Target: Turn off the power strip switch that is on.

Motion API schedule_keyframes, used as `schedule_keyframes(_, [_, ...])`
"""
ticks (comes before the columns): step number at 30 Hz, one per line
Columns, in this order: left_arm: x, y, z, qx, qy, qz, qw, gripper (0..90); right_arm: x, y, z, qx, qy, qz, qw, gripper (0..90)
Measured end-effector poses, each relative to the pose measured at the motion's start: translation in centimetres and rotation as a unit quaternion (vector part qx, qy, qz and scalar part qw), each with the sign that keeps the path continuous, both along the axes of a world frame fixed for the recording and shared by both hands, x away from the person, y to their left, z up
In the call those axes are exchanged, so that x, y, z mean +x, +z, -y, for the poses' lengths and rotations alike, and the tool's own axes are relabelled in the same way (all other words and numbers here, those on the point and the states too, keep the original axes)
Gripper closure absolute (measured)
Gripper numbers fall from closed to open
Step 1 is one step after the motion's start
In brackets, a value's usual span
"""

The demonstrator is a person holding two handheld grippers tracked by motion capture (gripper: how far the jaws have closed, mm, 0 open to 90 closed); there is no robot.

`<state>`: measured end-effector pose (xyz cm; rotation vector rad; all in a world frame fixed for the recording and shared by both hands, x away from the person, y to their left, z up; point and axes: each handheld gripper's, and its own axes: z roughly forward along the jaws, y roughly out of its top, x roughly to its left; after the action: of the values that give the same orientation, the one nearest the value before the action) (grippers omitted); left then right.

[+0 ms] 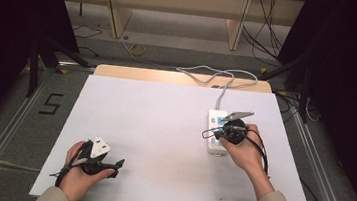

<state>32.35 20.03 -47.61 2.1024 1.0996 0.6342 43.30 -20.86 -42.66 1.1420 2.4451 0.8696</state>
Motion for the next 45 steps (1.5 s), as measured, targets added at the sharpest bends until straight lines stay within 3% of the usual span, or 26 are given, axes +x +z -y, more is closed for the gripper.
schedule_keyframes(45, [0.05,0.00,0.00,-0.001,0.000,0.000,1.0000,17.7,0.91,-0.95,-0.58,-0.013,-0.001,-0.010,0.9999,90.0])
